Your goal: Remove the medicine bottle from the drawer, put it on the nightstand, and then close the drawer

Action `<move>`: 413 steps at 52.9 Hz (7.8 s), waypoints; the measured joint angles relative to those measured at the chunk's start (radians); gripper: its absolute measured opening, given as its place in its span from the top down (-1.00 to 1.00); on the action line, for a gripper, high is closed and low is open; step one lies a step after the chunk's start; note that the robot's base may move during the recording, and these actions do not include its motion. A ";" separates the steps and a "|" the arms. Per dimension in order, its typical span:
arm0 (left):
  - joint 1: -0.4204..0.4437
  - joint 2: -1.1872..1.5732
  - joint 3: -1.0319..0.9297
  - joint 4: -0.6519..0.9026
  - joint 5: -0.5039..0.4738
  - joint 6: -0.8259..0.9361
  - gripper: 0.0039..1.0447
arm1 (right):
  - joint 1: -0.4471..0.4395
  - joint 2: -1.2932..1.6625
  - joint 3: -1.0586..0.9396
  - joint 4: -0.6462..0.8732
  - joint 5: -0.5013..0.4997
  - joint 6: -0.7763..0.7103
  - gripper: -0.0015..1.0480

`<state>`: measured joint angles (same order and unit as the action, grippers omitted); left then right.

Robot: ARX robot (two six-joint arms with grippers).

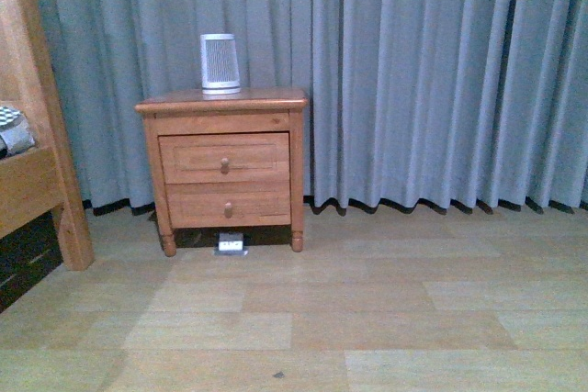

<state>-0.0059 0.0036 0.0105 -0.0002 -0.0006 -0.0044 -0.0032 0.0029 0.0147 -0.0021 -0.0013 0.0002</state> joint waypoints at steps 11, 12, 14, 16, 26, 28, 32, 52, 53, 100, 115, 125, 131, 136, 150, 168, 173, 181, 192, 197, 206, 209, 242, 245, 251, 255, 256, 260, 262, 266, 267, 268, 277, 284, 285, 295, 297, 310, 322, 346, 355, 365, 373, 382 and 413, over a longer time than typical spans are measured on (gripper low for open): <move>0.000 0.000 0.000 0.000 0.000 0.000 -0.87 | 0.000 0.000 0.000 0.000 0.000 0.000 -0.87; 0.000 0.000 0.000 0.000 0.000 0.000 -0.87 | 0.000 0.000 0.000 0.000 0.000 0.000 -0.87; 0.000 0.000 0.000 0.000 0.000 0.000 -0.87 | 0.000 0.000 0.000 0.000 0.000 0.000 -0.87; 0.000 0.000 0.000 0.000 0.000 0.000 -0.87 | 0.000 0.000 0.000 0.000 0.000 0.000 -0.87; 0.000 0.000 0.000 0.000 0.000 0.000 -0.87 | 0.000 0.000 0.000 0.000 0.000 0.000 -0.87; 0.000 0.000 0.000 0.000 0.000 0.000 -0.87 | 0.000 0.000 0.000 0.000 0.000 0.000 -0.87; 0.000 0.000 0.000 0.000 0.000 0.000 -0.87 | 0.000 0.000 0.000 0.000 0.000 0.000 -0.87; 0.000 0.000 0.000 0.000 0.000 0.000 -0.87 | 0.000 0.000 0.000 0.000 0.000 0.000 -0.87; 0.000 0.000 0.000 0.000 0.000 0.000 -0.87 | 0.000 0.000 0.000 0.000 0.000 0.000 -0.87; 0.000 -0.001 0.000 0.000 0.000 0.000 -0.87 | 0.000 0.000 0.000 0.000 0.000 0.000 -0.87; 0.000 0.000 0.000 0.000 0.000 0.000 -0.87 | 0.000 0.000 0.000 0.000 0.002 0.000 -0.87; -0.011 0.147 0.063 -0.214 -0.098 -0.099 -0.87 | 0.000 0.000 0.000 0.000 0.000 0.000 -0.87; 0.038 0.271 0.068 -0.056 -0.043 -0.096 -0.87 | 0.000 0.000 0.000 0.000 0.000 0.000 -0.87; 0.065 0.473 0.101 0.160 -0.032 -0.073 -0.87 | 0.000 0.000 0.000 0.000 0.000 0.000 -0.87; -0.012 1.254 0.421 0.753 -0.141 0.010 -0.87 | 0.000 0.000 0.000 0.000 0.000 0.000 -0.87; -0.114 1.872 0.848 0.879 -0.211 0.038 -0.87 | 0.000 0.000 0.000 0.000 0.000 0.000 -0.87; -0.132 1.988 0.943 0.898 -0.211 0.048 -0.87 | 0.000 0.000 0.000 0.000 0.000 0.000 -0.87; -0.150 2.144 1.087 0.918 -0.213 0.062 -0.87 | 0.000 0.000 0.000 0.000 0.000 0.000 -0.87; -0.166 2.311 1.258 0.911 -0.193 0.060 -0.87 | 0.000 0.000 0.000 0.000 0.000 0.000 -0.87; -0.173 2.378 1.326 0.891 -0.185 0.051 -0.87 | 0.000 0.000 0.000 0.000 0.000 0.000 -0.87; -0.176 2.470 1.419 0.874 -0.171 0.033 -0.87 | 0.000 0.000 0.000 0.000 0.000 0.000 -0.87; -0.176 2.492 1.448 0.863 -0.167 0.029 -0.87 | 0.000 0.000 0.000 0.000 0.000 0.000 -0.87; -0.158 2.654 1.703 0.772 -0.149 0.035 -0.87 | 0.000 0.000 0.000 0.000 0.000 0.000 -0.87; -0.156 2.662 1.715 0.767 -0.149 0.037 -0.87 | 0.000 0.000 0.000 0.000 0.000 0.000 -0.87; -0.146 2.675 1.740 0.742 -0.149 0.041 -0.87 | 0.000 0.000 0.000 0.000 0.000 0.000 -0.87; -0.140 2.682 1.751 0.738 -0.149 0.044 -0.87 | 0.000 0.000 0.000 0.000 0.000 0.000 -0.87; -0.138 2.683 1.752 0.737 -0.149 0.044 -0.87 | 0.000 0.000 0.000 0.000 0.000 0.000 -0.87; -0.134 2.686 1.759 0.727 -0.150 0.044 -0.87 | 0.000 0.000 0.000 0.000 0.000 0.000 -0.87; -0.131 2.686 1.762 0.726 -0.151 0.045 -0.87 | 0.000 0.000 0.000 0.000 0.000 0.000 -0.87; -0.129 2.686 1.767 0.725 -0.152 0.044 -0.87 | 0.000 0.000 0.000 0.000 0.000 0.000 -0.87; -0.128 2.686 1.768 0.724 -0.152 0.044 -0.87 | 0.000 0.000 0.000 0.000 0.000 0.000 -0.87; -0.128 2.686 1.769 0.724 -0.152 0.044 -0.87 | 0.000 0.000 0.000 0.000 0.000 0.000 -0.87; -0.128 2.687 1.771 0.715 -0.151 0.044 -0.64 | 0.000 0.000 0.000 0.000 0.000 0.000 -0.87; -0.128 2.688 1.771 0.696 -0.151 0.042 -0.23 | 0.000 0.000 0.000 0.000 0.000 0.000 -0.87; -0.128 2.688 1.771 0.694 -0.151 0.041 -0.19 | 0.000 0.000 0.000 0.000 0.000 0.000 -0.87; -0.124 2.688 1.771 0.685 -0.158 0.040 0.41 | 0.000 0.000 0.000 0.000 0.000 0.000 -0.87; -0.123 2.688 1.771 0.685 -0.157 0.040 0.48 | 0.000 0.000 0.000 0.000 0.000 0.000 -0.87; -0.124 2.688 1.770 0.681 -0.160 0.035 0.55 | 0.000 0.000 0.000 0.000 0.000 0.000 -0.87; -0.131 2.608 1.598 0.779 -0.174 0.014 0.55 | 0.000 0.000 0.000 0.000 0.000 0.000 -0.87; -0.202 2.232 0.817 1.088 -0.270 0.090 0.56 | 0.000 0.000 0.000 0.000 0.000 0.000 -0.87; -0.229 2.170 0.676 1.105 -0.291 0.096 0.56 | 0.000 0.000 0.000 0.000 0.000 0.000 -0.87; -0.230 2.129 0.654 1.076 -0.302 0.085 0.10 | 0.000 0.000 0.000 0.000 0.000 0.000 -0.87; -0.230 2.028 0.607 1.016 -0.292 0.088 -0.34 | 0.000 0.000 0.000 0.000 0.000 0.000 -0.87; -0.187 1.787 0.603 0.850 -0.266 0.132 -0.85 | 0.000 0.000 0.000 0.000 0.000 0.000 -0.87; -0.192 0.654 0.507 0.134 -0.393 0.230 -0.87 | 0.000 0.000 0.000 0.000 0.000 0.000 -0.87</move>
<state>-0.1982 0.6579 0.5175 0.1333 -0.3931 0.2256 -0.0032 0.0029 0.0143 -0.0021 -0.0010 0.0002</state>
